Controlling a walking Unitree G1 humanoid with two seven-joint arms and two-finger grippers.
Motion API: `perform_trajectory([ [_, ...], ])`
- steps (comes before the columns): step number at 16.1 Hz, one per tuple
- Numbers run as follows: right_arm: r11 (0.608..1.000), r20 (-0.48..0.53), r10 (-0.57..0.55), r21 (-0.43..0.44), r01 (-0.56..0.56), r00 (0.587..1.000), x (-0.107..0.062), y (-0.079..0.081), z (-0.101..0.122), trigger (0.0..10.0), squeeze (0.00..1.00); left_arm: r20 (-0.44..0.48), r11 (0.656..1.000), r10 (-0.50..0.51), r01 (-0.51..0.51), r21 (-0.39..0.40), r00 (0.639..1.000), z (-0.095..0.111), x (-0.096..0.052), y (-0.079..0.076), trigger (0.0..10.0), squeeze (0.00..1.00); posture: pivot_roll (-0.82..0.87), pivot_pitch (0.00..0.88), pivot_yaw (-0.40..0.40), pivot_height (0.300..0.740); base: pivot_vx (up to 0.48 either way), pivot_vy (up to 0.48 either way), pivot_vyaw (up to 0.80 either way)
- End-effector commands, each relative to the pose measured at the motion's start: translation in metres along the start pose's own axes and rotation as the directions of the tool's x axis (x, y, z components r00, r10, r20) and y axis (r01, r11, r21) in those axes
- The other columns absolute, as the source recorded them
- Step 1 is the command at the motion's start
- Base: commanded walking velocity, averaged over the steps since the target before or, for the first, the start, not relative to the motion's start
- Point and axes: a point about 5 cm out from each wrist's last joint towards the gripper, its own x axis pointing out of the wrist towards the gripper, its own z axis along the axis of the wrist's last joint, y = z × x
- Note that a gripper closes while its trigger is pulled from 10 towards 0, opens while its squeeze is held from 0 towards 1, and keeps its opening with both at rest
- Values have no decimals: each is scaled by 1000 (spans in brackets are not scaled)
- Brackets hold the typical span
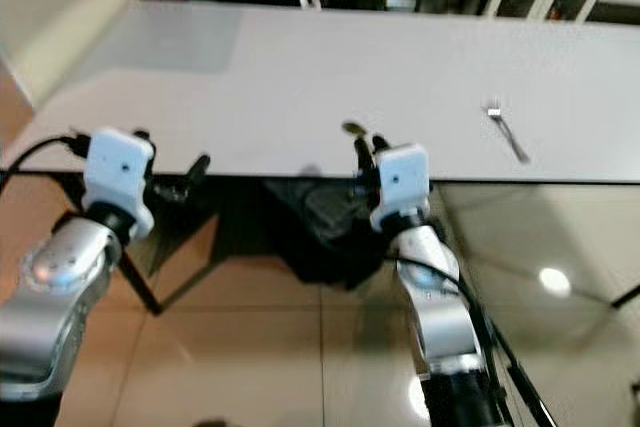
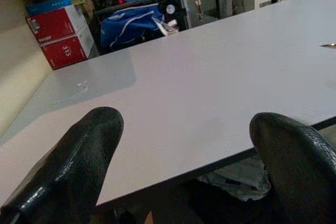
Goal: Setting the table
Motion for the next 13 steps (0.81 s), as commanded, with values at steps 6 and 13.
perform_trajectory([
  [6,999,15,-34,-21,35,999,0,-8,1,10000,0,22,1000,-21,21,11,1000,6,1,-3,10000,0,101,16,-10,740,467,0,0],
  [13,999,23,-45,-30,45,999,0,-11,2,10000,0,25,999,-27,26,23,999,6,2,-2,10000,0,100,14,-3,740,443,0,0],
])
